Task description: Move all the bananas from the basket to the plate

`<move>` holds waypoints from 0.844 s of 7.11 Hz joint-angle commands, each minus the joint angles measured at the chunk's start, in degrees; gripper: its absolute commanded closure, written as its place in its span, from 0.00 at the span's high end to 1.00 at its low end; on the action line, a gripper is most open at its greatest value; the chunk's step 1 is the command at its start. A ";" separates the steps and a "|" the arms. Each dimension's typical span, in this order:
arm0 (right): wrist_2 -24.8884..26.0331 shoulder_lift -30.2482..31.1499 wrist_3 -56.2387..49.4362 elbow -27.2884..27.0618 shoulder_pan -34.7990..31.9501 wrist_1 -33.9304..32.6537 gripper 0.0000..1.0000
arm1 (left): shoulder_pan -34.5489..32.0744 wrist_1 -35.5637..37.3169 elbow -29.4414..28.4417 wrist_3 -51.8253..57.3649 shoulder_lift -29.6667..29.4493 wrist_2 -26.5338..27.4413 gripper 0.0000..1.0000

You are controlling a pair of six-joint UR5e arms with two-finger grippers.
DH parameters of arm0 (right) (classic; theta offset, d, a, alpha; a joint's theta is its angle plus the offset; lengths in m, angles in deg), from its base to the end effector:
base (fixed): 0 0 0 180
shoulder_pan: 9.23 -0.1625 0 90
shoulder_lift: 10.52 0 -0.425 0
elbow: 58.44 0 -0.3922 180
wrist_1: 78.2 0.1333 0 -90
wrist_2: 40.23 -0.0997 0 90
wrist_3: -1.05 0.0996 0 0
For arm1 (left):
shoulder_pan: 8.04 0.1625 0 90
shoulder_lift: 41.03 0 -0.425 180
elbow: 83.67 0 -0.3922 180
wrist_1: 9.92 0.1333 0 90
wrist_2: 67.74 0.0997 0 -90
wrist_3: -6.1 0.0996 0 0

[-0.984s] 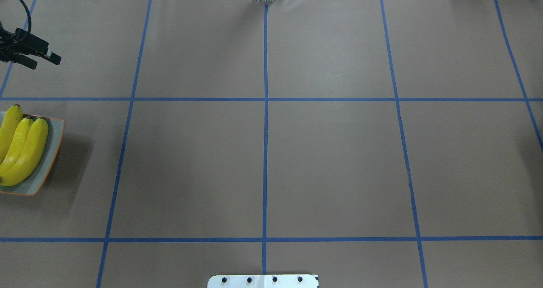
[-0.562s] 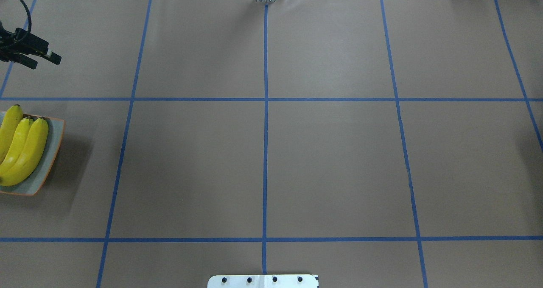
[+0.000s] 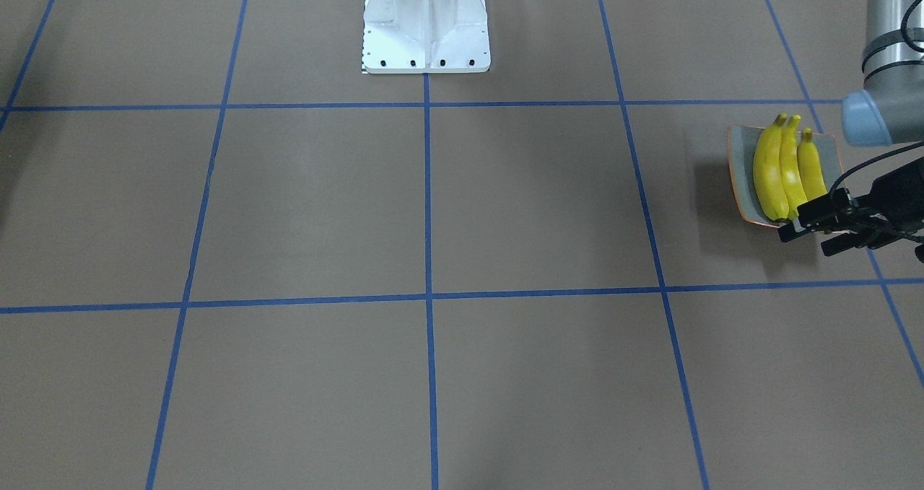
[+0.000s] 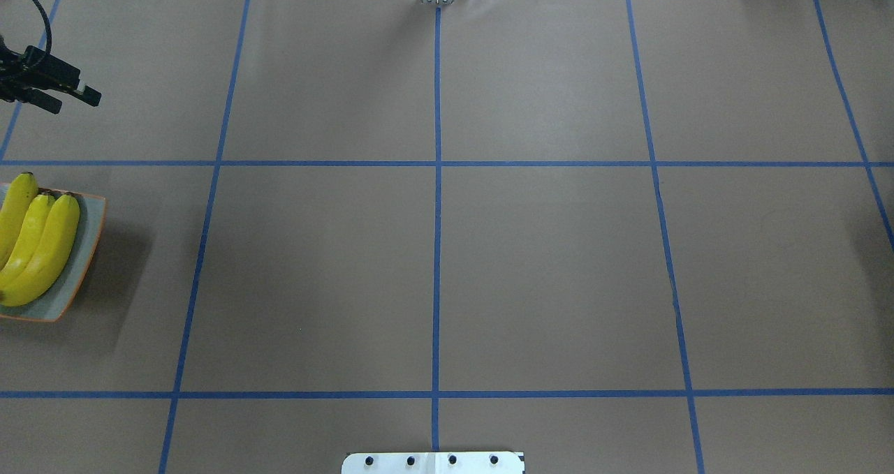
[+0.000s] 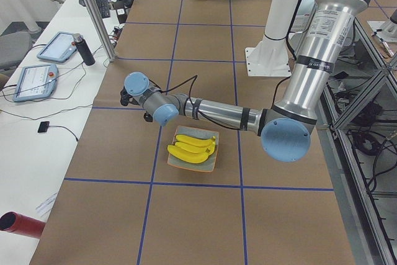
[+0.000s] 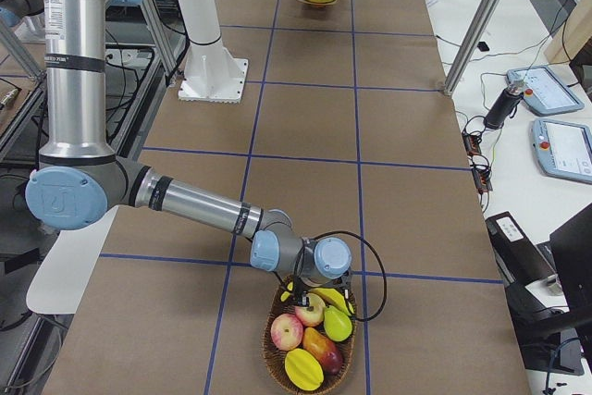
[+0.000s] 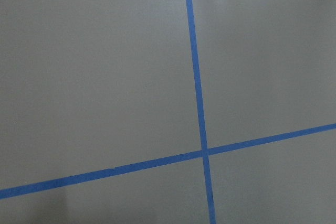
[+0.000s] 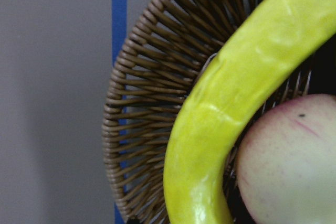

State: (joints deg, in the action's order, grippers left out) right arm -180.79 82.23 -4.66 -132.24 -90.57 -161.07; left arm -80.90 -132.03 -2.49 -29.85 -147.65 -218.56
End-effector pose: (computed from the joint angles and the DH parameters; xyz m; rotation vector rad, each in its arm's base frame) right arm -0.0098 -0.4387 0.7967 -0.2154 -0.8744 -0.1426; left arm 0.1378 -0.6040 0.4898 0.1076 1.1830 0.0806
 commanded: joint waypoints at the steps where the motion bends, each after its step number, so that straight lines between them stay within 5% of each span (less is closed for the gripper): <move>1: -0.06 -0.02 0.09 0.41 0.22 -0.01 0.60 | 0.00 -0.05 0.03 0.00 0.00 0.00 1.00; 3: -0.06 -0.46 0.35 0.41 0.22 -0.01 0.38 | 0.00 -0.05 0.03 0.00 0.00 -0.09 1.00; 5: -0.15 -0.46 0.18 0.23 0.22 0.17 0.00 | 0.00 -0.05 0.03 0.09 0.00 -0.09 1.00; 6: -0.23 -0.46 0.35 -0.38 0.22 0.25 0.00 | 0.00 0.03 0.03 0.09 0.00 -0.09 1.00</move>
State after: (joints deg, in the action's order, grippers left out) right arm -180.93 81.79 -4.39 -132.09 -90.40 -160.92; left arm -80.90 -132.07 -2.46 -29.79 -147.65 -218.65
